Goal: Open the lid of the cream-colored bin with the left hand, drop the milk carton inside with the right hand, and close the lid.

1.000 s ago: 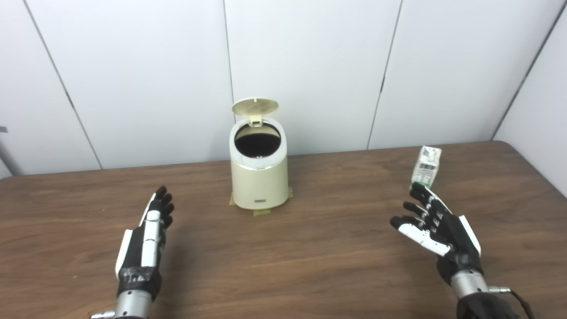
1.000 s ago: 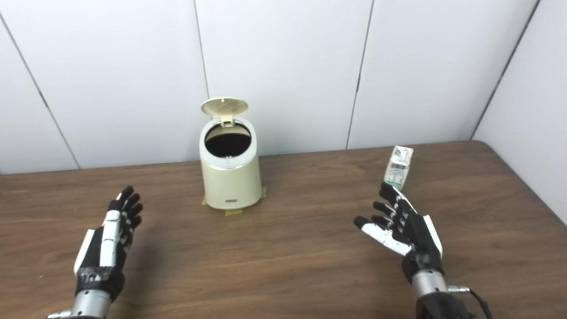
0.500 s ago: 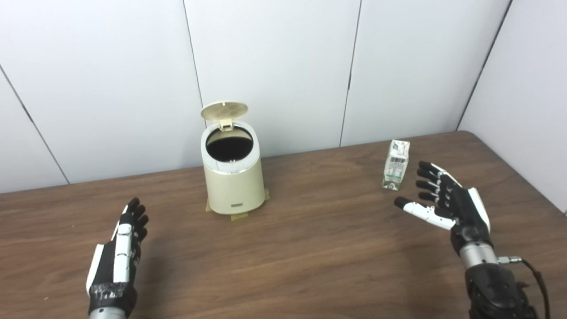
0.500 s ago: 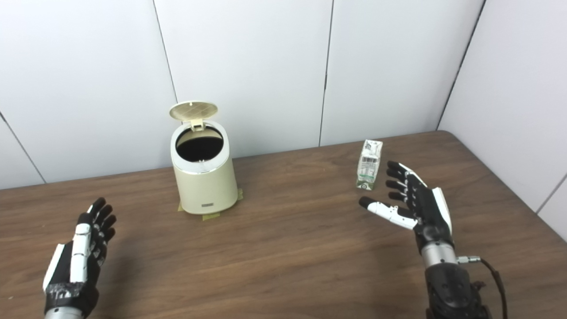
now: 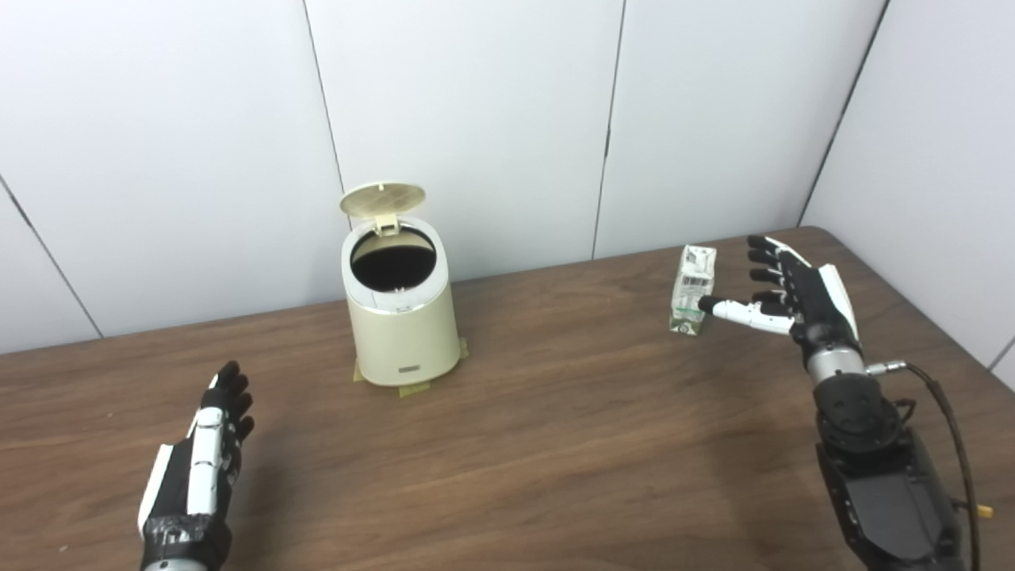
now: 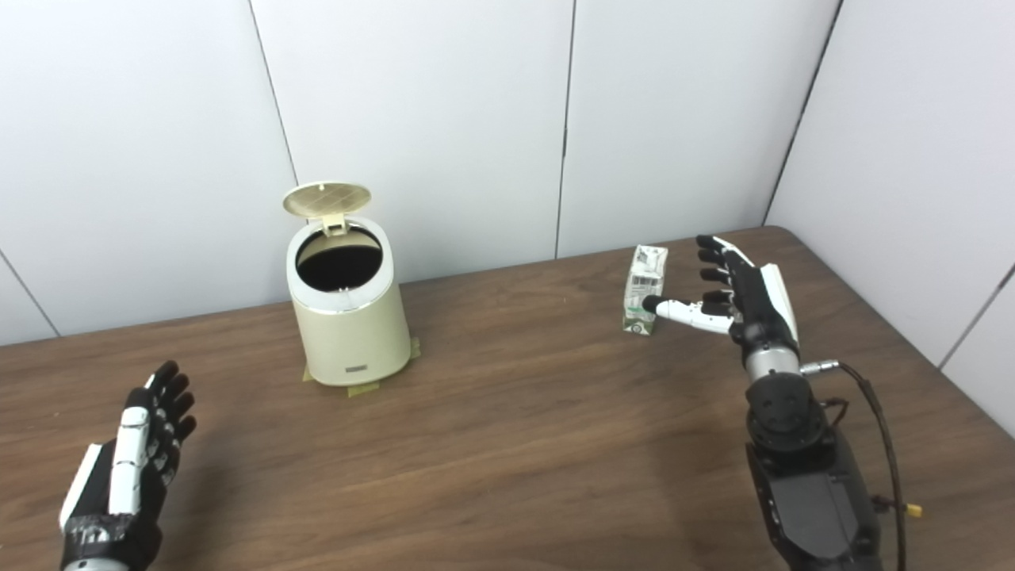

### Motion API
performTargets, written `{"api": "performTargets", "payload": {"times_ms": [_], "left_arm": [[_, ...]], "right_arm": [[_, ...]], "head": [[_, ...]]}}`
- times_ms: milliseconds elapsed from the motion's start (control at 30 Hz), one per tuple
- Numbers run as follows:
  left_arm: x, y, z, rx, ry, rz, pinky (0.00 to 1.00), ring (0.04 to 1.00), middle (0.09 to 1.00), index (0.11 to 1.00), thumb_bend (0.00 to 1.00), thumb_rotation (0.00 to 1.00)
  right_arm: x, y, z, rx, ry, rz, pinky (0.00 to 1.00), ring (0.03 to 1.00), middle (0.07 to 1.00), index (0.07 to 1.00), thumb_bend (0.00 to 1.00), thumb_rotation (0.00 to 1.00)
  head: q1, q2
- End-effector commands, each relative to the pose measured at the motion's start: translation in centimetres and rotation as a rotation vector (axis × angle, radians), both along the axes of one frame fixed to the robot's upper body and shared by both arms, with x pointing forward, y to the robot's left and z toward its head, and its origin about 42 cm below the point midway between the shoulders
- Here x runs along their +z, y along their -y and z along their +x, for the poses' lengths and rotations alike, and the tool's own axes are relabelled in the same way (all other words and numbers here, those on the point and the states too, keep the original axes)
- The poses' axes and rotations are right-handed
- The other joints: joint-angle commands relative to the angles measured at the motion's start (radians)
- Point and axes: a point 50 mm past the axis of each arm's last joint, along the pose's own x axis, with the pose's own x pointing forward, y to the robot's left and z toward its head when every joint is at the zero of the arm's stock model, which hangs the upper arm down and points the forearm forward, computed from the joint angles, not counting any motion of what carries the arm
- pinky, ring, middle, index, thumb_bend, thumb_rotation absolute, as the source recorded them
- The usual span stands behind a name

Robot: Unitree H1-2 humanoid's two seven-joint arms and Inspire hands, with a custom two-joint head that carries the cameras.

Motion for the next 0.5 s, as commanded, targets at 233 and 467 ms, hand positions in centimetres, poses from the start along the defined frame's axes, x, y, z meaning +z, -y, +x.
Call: {"api": "performTargets", "payload": {"times_ms": [233, 467], "left_arm": [[3.4, -0.4, 0.4, -0.027, 0.077, 0.015, 1.0, 0.999, 0.997, 0.989, 0.45, 1.0], [3.9, -0.7, 0.2, -0.029, 0.1, 0.018, 1.0, 1.0, 0.992, 0.985, 0.44, 1.0]], "right_arm": [[3.5, 1.1, 4.8, 0.013, -0.001, -0.042, 0.36, 0.525, 0.882, 0.908, 0.87, 0.13], [3.6, 0.9, 6.7, 0.016, -0.024, -0.053, 0.29, 0.426, 0.832, 0.909, 0.86, 0.06]], "head": [[0.005, 0.005], [-0.001, 0.007]]}}
